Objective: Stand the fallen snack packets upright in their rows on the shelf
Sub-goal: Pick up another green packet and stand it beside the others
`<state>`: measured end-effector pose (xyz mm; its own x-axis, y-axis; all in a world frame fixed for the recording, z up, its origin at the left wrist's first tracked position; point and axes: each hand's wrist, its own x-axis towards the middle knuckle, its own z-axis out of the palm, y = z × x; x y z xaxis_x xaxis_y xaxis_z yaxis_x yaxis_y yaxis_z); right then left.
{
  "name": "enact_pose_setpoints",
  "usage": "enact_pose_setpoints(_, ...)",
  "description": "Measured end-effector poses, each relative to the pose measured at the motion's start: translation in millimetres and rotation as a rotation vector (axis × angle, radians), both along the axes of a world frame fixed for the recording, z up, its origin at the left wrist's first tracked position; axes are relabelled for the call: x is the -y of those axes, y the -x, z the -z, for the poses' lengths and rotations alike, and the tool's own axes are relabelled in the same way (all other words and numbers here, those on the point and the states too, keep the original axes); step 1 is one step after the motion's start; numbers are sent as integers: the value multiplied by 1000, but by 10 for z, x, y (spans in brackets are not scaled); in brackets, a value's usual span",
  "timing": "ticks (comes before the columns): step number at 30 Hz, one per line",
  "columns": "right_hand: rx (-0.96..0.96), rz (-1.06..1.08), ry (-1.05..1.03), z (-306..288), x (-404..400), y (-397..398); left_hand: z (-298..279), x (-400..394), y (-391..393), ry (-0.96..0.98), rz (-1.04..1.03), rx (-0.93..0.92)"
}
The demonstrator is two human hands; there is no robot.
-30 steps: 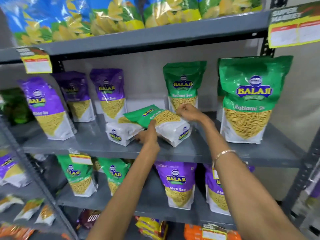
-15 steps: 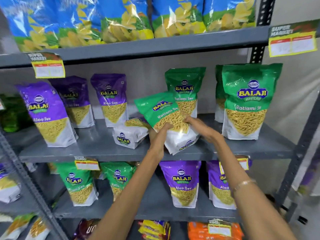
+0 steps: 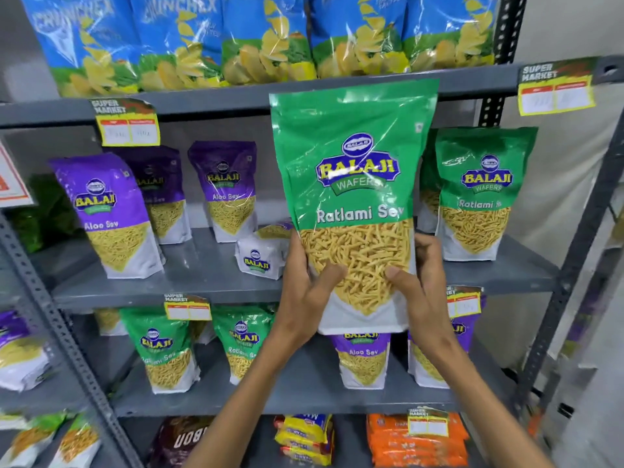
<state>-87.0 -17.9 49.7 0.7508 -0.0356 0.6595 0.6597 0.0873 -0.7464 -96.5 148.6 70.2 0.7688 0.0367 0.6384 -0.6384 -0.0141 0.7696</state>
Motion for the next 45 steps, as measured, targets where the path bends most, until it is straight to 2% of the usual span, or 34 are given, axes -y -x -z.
enact_pose_setpoints(7,84,12,-41,-186,-17,439,-55,-70,342,-90,-20,40)
enact_pose_setpoints(13,41,-25,4,-142,55,333,-19,-46,202,-65,30,45)
enact_pose_setpoints(16,-50,-98,111,11,219,-21,82,-33,-139,-72,72,-50)
enact_pose_setpoints(19,-134,-83,232,144,391,-522,177,38,-605,-159,90,-156)
enact_pose_setpoints(23,-149,34,198,288,519,-1231,220,144,-1347,-250,103,-227)
enact_pose_setpoints(27,-196,65,189,407,627,-1830,359,217,-1893,-247,115,-305)
enact_pose_setpoints(30,-277,77,222,500,662,-2122,522,230,-2115,-275,142,-356)
enact_pose_setpoints(37,-290,90,280,635,652,-2405,651,200,-2391,-312,152,-400)
enact_pose_setpoints(40,-290,155,328,623,610,-2365,633,215,-2364,-318,159,-385)
enact_pose_setpoints(42,-279,278,324,568,556,-2228,609,237,-2271,-262,150,-388)
enact_pose_setpoints(45,-157,492,233,582,403,-1831,646,171,-1984,-174,-39,-339)
